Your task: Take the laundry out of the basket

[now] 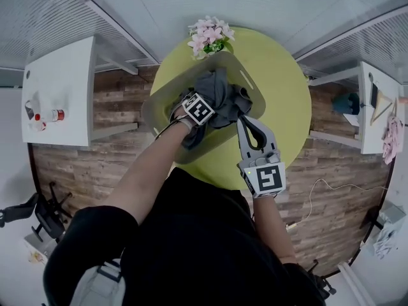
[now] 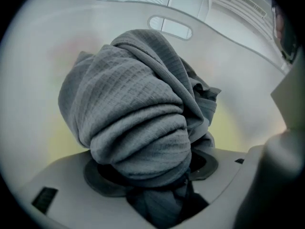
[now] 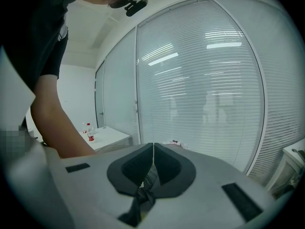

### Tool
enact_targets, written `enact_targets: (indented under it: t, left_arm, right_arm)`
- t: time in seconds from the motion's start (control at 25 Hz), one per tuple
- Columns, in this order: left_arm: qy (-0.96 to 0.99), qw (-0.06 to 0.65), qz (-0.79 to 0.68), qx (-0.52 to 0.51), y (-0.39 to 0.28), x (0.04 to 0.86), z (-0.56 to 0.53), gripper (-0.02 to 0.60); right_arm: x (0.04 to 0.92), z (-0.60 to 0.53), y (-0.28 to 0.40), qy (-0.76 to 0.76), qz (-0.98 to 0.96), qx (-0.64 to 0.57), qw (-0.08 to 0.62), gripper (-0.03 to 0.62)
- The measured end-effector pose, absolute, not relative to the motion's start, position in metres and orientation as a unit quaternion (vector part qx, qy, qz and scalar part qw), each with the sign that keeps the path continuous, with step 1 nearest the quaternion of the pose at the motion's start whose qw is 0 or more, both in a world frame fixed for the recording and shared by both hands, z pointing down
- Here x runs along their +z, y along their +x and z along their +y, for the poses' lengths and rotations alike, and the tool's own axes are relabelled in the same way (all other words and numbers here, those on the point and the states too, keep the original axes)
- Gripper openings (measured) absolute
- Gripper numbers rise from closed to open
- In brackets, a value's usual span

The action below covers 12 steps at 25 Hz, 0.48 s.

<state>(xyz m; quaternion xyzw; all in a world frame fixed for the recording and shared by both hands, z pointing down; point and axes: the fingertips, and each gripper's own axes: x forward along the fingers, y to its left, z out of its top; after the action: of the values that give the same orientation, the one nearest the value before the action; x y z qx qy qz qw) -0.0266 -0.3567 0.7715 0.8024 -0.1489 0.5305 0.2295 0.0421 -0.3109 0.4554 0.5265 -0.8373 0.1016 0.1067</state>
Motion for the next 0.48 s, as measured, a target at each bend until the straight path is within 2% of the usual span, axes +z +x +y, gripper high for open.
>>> enact_targets:
  t: [0.48]
  left_arm:
    - [0.826, 0.192, -0.205, 0.489, -0.024, 0.684, -0.356, 0.337]
  right_arm:
    - [0.437, -0.299, 0.045, 0.487, -0.866, 0.086, 0.078, 0.025]
